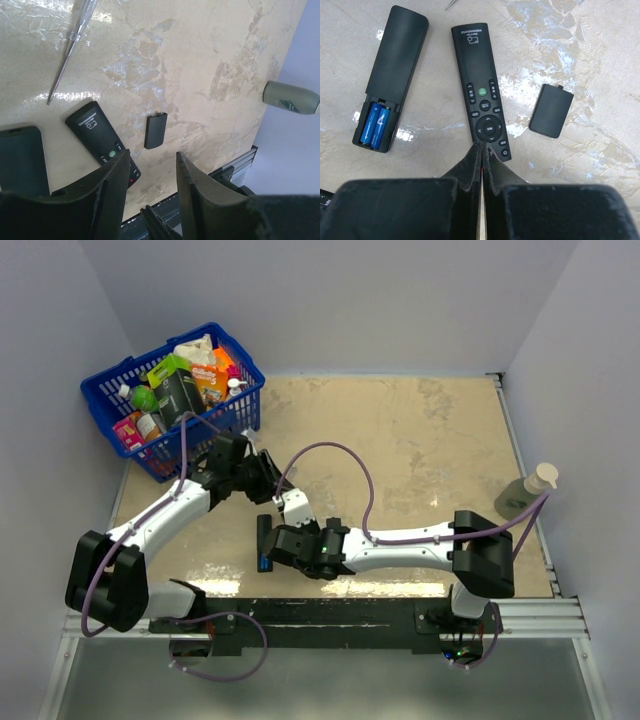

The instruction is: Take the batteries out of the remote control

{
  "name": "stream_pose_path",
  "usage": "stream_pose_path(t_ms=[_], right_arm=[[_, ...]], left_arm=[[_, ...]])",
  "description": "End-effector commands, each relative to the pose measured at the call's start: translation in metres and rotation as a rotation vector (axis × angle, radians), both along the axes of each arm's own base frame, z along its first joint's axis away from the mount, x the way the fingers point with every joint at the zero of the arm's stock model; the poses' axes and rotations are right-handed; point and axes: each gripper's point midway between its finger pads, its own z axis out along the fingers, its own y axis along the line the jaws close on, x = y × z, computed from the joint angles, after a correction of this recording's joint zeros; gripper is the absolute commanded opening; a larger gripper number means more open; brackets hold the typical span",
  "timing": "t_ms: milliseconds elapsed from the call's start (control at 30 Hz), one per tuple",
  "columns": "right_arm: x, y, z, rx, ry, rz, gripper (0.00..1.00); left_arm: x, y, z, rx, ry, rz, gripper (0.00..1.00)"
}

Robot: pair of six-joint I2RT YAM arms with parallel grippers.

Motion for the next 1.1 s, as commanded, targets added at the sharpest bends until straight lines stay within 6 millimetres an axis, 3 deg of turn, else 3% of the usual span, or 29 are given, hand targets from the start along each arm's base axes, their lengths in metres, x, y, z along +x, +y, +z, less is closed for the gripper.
stream_pose_path(t_ms=[0,100,233,267,367,500,667,1067], right_arm=[[0.008,0.002,0.005,0.042,-0.038,-0.04,0.0],[0.008,0.001,-0.001,0.045,-0.033,-0.014,0.05],[0.013,0.003,-0.006,0.102,0.026,0.059,0.3],[0.015,0.008,-0.007,0.105,0.028,0.099,0.33],[0.019,0.01,-0.019,0.081,0.059,0.156,0.44],[0.022,0.014,-0.026,0.088,0.112,0.218,0.58],[0.03,0.013,-0.035,0.091,0.157,0.241,0.59],[0.037,-0.006,-0.069,-0.025,0.185,0.166,0.6]], left_arm=[[0.008,0.005,0.021,0.017,-0.065,0.002,0.47],[0.016,0.024,0.018,0.076,-0.083,0.031,0.49],[0.03,0.064,0.024,0.136,-0.127,0.085,0.52],[0.035,0.08,0.025,0.155,-0.14,0.107,0.53],[0.037,0.098,0.031,0.189,-0.174,0.116,0.56],[0.029,0.103,0.023,0.219,-0.164,0.099,0.59],[0.015,0.104,0.004,0.223,-0.138,0.08,0.59],[0.003,0.102,-0.004,0.217,-0.132,0.051,0.59]])
